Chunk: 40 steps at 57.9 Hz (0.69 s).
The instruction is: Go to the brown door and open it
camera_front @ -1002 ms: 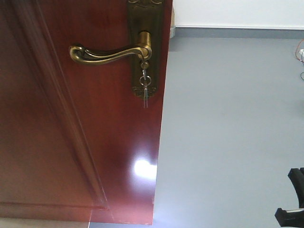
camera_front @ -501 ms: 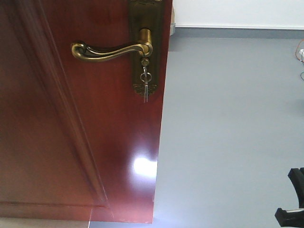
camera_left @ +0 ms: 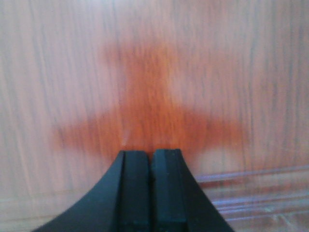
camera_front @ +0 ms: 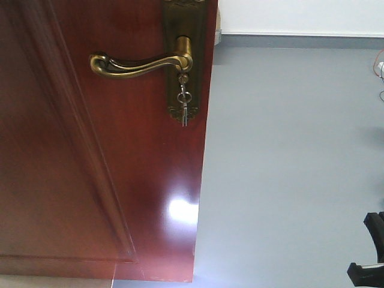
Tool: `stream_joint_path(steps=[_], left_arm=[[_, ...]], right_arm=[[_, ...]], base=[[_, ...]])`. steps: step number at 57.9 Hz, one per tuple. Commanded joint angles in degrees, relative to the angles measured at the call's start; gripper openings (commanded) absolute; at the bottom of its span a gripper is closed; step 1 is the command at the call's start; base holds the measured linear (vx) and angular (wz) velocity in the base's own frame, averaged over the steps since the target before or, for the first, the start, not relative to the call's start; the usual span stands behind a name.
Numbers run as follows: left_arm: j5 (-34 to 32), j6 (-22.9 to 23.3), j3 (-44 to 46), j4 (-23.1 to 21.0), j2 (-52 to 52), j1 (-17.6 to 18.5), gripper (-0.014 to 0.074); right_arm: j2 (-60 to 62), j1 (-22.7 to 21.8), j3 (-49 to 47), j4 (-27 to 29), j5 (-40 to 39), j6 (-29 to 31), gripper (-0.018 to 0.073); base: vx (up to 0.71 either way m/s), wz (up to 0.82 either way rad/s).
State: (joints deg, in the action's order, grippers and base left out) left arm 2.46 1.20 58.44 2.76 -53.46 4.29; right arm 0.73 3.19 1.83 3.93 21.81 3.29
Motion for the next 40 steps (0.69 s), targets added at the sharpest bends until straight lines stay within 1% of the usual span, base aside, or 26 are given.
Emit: stream_joint_path(steps=[1,9,17,22,31,40], left_arm=[[-3.30,0.95,1.13,0.79,0.35,0.13,-0.0004],[-1.10,-2.48,-3.91,1.14,4.83,0.13,-0.0004],[-1.72,-4.91,-16.03,1.09,14.07,0.13,-0.0004],[-2.46,-4.93,-25.33,1.09,21.26,0.13,-0.0004],[-2.85,-4.87,-38.93,1.09,34.35,0.13,-0.0004],[-2.85,-4.49,-48.56,1.09,42.88,0.13,-0.0004]], right_arm=[[0.32,-0.09,0.19,-0.36,-4.53,0.49,0.0000],[0.32,-0.09,0.19,-0.31,-4.54,0.49,0.0000],[0.32,-0.09,0.19,-0.32,-4.36,0.49,0.0000],[0.32,-0.09,0.19,-0.32,-4.36,0.49,0.0000],[0.32,-0.09,0.19,-0.32,-4.36,0.49,0.0000],[0.32,-0.09,0.19,-0.32,-4.36,0.49,0.0000]], base=[[0.00,0.00],[0.00,0.00],[0.00,0.00],[0.00,0.00],[0.00,0.00],[0.00,0.00]])
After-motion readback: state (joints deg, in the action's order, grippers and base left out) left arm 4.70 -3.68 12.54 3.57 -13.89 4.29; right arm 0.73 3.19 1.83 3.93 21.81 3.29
